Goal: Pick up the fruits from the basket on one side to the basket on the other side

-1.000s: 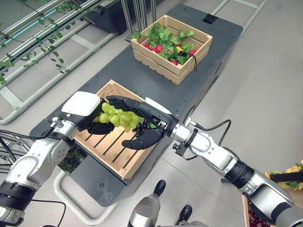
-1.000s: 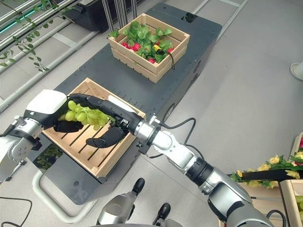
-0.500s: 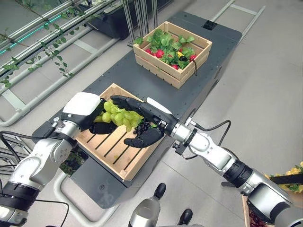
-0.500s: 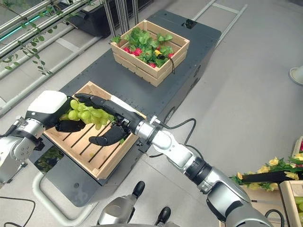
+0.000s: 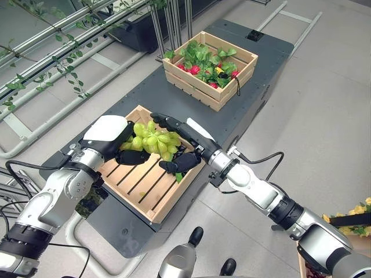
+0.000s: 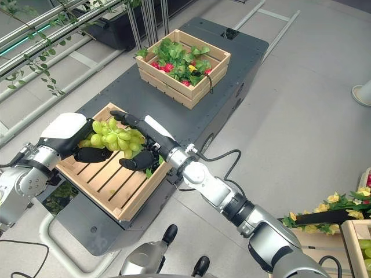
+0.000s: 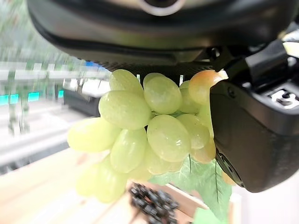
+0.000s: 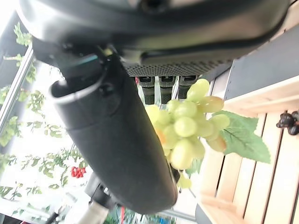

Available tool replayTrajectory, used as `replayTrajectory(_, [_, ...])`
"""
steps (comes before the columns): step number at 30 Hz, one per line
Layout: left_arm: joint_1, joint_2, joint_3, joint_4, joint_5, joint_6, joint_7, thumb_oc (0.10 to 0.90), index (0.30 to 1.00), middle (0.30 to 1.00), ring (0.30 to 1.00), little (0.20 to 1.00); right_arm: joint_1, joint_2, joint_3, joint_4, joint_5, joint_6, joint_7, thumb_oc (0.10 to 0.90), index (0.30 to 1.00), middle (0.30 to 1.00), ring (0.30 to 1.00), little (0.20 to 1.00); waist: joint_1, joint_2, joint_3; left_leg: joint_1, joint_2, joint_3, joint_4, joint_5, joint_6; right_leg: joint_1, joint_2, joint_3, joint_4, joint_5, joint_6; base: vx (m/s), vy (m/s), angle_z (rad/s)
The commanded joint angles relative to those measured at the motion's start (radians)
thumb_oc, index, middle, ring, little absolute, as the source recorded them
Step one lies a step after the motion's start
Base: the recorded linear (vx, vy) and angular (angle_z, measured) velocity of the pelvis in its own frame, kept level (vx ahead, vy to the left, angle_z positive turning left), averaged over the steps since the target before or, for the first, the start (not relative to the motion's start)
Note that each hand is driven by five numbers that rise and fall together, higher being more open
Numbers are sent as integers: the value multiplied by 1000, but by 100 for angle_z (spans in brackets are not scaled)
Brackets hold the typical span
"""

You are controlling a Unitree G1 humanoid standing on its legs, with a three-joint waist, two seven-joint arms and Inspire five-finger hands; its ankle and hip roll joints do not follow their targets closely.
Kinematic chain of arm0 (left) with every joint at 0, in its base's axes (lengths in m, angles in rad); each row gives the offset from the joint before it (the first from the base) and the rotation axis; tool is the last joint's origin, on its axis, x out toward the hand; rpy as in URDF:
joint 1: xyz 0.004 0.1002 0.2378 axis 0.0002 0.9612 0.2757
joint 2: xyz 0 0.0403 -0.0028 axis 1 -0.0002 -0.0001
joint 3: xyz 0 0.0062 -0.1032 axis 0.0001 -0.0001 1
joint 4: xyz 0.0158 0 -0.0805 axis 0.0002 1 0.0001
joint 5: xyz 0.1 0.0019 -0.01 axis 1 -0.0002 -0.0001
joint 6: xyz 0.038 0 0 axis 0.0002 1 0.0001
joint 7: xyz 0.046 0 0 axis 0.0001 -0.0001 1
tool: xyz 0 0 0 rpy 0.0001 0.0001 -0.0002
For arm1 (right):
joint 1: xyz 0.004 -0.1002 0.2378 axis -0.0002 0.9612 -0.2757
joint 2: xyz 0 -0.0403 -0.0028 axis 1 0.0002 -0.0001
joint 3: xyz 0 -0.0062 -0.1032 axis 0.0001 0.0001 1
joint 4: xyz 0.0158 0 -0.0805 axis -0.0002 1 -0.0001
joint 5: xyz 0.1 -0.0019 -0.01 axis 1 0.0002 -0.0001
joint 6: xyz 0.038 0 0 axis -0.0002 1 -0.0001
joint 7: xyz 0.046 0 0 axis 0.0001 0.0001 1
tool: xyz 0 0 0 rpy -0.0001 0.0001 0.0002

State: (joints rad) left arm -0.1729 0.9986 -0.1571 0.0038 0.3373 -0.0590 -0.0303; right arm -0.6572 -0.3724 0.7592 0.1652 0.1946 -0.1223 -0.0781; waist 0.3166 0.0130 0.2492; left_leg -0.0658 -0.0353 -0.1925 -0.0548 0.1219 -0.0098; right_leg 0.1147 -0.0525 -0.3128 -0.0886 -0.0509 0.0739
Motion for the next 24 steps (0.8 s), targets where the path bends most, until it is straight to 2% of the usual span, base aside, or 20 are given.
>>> replayTrajectory(1, [-63, -28, 10, -37, -104, -19, 11, 400, 300, 300, 300, 300, 4, 97, 10, 23, -31, -70, -60, 800, 900, 900, 900, 900, 0, 8, -205, 13, -52, -42, -32, -45, 7, -47, -47, -11, 11, 44, 6, 0, 0, 0])
replayTrajectory(15, [-53, -27, 29, -70, -163, -28, -42, 400, 300, 300, 300, 300, 6, 98, 10, 20, -37, -70, -78, 800, 900, 900, 900, 900, 4, 10, -203, 12, -51, -44, -32, -42, 6, -45, -47, -19, 11, 43, 5, 0, 0, 0])
replayTrajectory(16, [-59, -26, 25, -76, -160, -26, -41, 400, 300, 300, 300, 300, 6, 98, 11, 23, -41, -70, -78, 613, 620, 620, 620, 620, 5, 10, -203, 11, -52, -44, -32, -42, 6, -46, -48, -20, 11, 43, 5, 0, 0, 0])
replayTrajectory(18, [-59, -26, 26, -78, -158, -27, -41, 400, 300, 300, 300, 300, 6, 97, 10, 24, -45, -71, -77, 502, 453, 453, 453, 453, 5, 10, -203, 11, -52, -45, -32, -42, 6, -46, -48, -21, 12, 43, 5, 0, 0, 0])
replayTrajectory(19, [-57, -28, 28, -78, -155, -31, -37, 400, 300, 300, 300, 300, 9, 96, 12, 25, -50, -73, -79, 400, 300, 300, 300, 300, 5, 9, -202, 12, -52, -45, -32, -42, 6, -45, -47, -20, 12, 42, 4, 0, 0, 0])
replayTrajectory(24, [-52, -25, 36, -86, -157, -34, -37, 400, 300, 300, 300, 300, 10, 87, 15, 20, -48, -72, -76, 400, 300, 300, 300, 300, 3, 8, -202, 12, -53, -47, -32, -41, 6, -45, -46, -20, 11, 42, 4, 0, 0, 0])
